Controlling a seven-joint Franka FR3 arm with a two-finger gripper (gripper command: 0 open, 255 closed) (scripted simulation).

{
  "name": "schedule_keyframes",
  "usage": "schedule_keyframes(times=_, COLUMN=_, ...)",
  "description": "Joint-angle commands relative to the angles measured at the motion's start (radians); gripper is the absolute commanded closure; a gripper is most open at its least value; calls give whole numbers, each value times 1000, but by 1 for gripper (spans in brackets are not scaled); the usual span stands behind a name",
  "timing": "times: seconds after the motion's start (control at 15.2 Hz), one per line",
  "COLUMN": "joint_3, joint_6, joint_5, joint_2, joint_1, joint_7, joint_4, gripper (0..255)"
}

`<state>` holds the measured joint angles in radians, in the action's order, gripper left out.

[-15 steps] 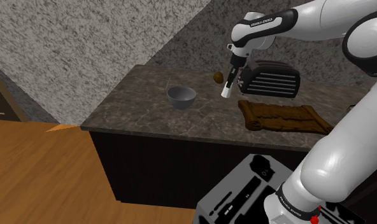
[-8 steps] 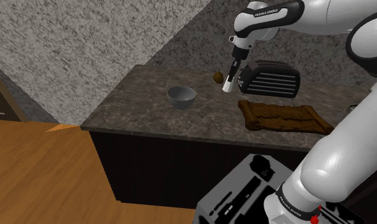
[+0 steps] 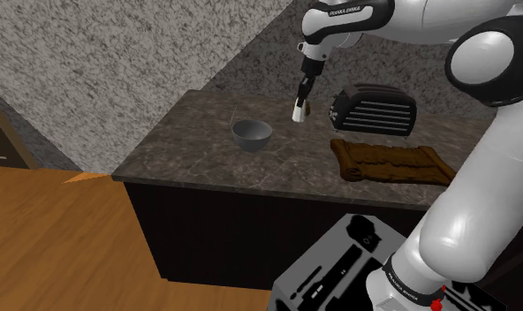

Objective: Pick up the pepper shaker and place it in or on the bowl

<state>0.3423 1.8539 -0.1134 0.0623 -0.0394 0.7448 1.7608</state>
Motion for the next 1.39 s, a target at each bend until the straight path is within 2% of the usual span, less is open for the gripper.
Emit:
schedule_keyframes(times=0.0, joint_3=-15, joint_6=-18, joint_5=-15, joint_2=51, joint_1=-15, joint_7=-30, joint_4=-69, gripper=255)
schedule_keyframes(times=0.46, joint_3=-59, joint_6=-109, joint_5=-62, joint_2=262, joint_1=-48, joint_7=-125, joint_4=-372, gripper=255)
schedule_keyframes(times=0.79, joint_3=-87, joint_6=-225, joint_5=-95, joint_2=467, joint_1=-50, joint_7=-196, joint_4=-698, gripper=255)
schedule_keyframes(times=1.32, joint_3=-87, joint_6=-101, joint_5=-92, joint_2=440, joint_1=-66, joint_7=-184, joint_4=-545, gripper=255)
